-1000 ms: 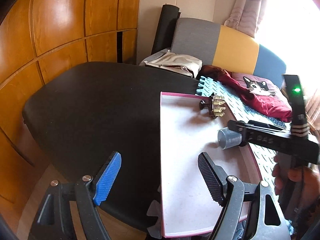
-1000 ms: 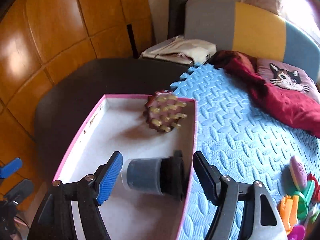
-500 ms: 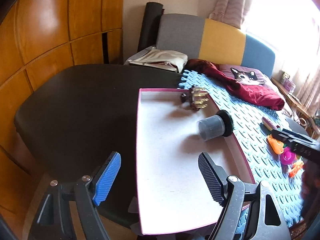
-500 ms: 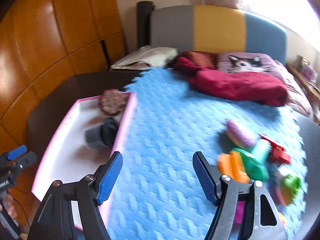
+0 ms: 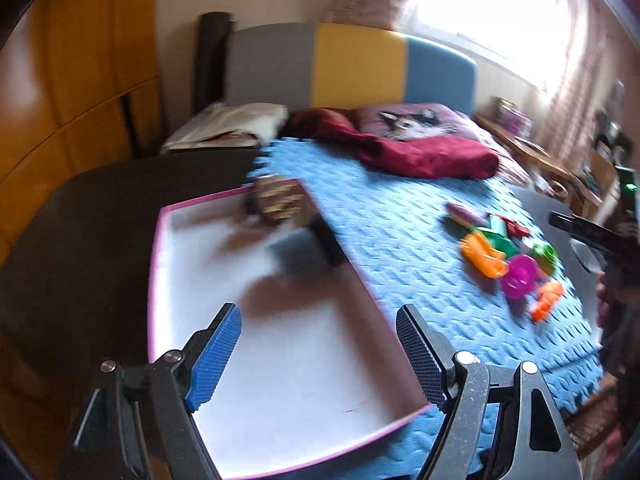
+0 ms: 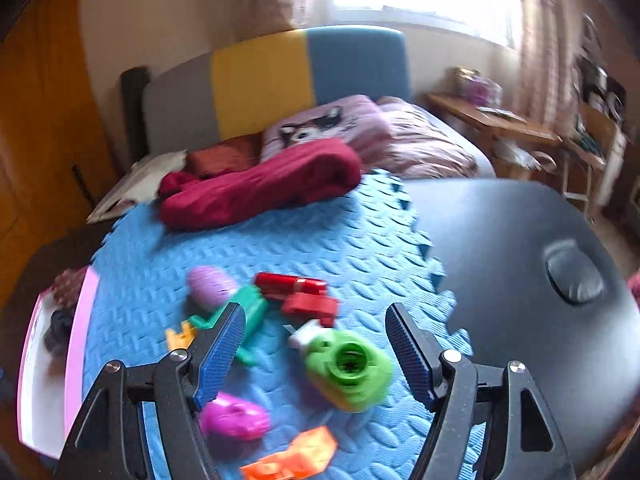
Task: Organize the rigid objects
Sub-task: 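Grasp the orange slide toy with the left tool while the right tool moves toward the toys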
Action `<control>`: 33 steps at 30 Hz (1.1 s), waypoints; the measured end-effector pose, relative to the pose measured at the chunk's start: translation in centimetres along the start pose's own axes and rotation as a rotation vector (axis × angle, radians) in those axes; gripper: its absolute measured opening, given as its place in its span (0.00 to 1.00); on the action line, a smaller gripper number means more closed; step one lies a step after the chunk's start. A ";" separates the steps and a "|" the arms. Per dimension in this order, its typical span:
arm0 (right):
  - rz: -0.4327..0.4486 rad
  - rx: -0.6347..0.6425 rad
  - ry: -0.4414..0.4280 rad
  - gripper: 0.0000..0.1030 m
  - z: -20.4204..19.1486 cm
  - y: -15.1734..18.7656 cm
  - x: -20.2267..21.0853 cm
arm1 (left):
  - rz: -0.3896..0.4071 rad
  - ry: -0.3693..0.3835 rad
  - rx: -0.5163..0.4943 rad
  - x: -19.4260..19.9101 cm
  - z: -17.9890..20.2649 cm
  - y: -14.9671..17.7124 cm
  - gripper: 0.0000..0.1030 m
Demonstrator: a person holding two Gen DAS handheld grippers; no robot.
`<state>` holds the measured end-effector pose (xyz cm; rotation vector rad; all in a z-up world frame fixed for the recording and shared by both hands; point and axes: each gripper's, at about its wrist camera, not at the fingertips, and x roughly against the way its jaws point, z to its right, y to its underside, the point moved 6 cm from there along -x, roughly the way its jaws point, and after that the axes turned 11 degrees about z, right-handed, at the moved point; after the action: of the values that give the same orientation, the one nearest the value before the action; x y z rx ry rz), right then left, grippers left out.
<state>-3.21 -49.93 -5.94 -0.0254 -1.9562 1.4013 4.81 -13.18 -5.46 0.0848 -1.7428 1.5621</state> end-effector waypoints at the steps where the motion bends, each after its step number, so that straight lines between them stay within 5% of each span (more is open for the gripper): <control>1: -0.011 -0.029 0.017 0.72 0.7 0.0 -0.3 | -0.008 0.019 -0.014 -0.3 0.9 -0.2 0.78; 6: 0.019 -0.065 -0.006 0.72 1.1 -0.5 0.2 | -0.068 0.142 -0.024 -2.9 5.4 -1.3 0.75; 16: 0.030 -0.104 -0.059 0.72 0.7 -0.7 0.5 | -0.200 0.271 -0.001 -9.9 12.9 -1.9 0.72; 27: 0.055 -0.164 -0.089 0.72 1.3 -1.3 0.9 | -0.301 0.279 0.015 -15.6 17.5 -2.2 0.71; 31: 0.060 -0.209 -0.089 0.72 2.2 -1.4 1.0 | -0.328 0.264 0.002 -17.4 18.6 -2.0 0.66; 33: 0.068 -0.225 -0.080 0.72 2.6 -1.5 1.0 | -0.325 0.247 -0.021 -18.2 18.7 -1.6 0.56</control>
<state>-4.87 -52.25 -4.54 -0.1432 -2.1901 1.2344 9.06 -37.70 -13.48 0.1506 -1.4692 1.2608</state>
